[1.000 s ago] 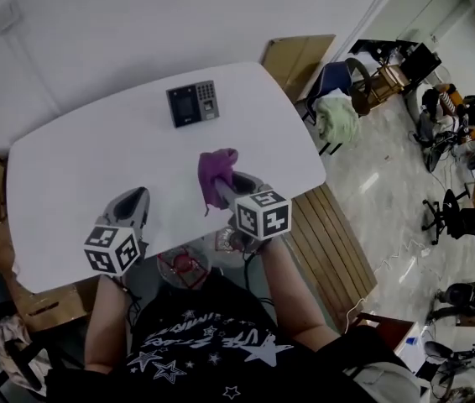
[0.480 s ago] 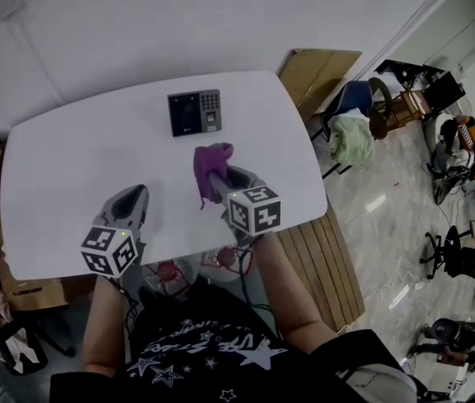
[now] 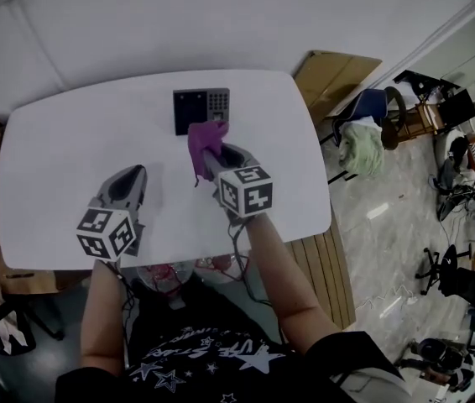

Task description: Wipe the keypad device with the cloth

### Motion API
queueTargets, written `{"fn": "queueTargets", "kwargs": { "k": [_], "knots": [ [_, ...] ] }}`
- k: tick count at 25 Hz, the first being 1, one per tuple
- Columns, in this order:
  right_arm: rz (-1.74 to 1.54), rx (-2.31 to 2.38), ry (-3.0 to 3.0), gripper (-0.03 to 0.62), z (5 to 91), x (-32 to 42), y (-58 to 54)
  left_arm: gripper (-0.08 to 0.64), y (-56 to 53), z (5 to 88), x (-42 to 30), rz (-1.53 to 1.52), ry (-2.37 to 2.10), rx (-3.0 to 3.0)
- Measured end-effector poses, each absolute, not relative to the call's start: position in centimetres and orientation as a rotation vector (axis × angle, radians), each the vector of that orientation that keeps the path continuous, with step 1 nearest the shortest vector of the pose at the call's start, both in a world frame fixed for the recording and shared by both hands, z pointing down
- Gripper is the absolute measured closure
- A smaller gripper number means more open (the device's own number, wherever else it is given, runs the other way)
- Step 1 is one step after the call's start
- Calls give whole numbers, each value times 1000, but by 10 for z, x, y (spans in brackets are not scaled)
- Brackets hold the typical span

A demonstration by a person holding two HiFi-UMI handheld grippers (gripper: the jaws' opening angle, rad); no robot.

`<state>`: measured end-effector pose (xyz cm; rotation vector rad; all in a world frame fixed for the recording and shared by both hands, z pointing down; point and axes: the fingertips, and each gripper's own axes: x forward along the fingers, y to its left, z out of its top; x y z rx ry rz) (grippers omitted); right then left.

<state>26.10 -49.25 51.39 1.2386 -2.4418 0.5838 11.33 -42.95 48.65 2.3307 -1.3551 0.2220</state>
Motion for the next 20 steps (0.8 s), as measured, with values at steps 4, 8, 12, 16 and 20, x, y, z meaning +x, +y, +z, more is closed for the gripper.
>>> {"fn": "queueTargets", "kwargs": {
  "k": [4, 8, 12, 16, 20],
  "knots": [
    [559, 1250, -2442, 494, 523, 252, -510, 541, -440, 492, 108, 207, -1365, 2315],
    [565, 1225, -2444, 494, 530, 240, -523, 541, -447, 499, 105, 214, -1365, 2304],
    [560, 1192, -2436, 494, 534, 224, -538, 541, -457, 506, 96, 211, -1381, 2274],
    [553, 1182, -2439, 494, 537, 211, -555, 541, -466, 510, 87, 195, -1396, 2243],
    [531, 1177, -2434, 494, 544, 203, -572, 541, -474, 510, 82, 202, -1417, 2232]
  ]
}}
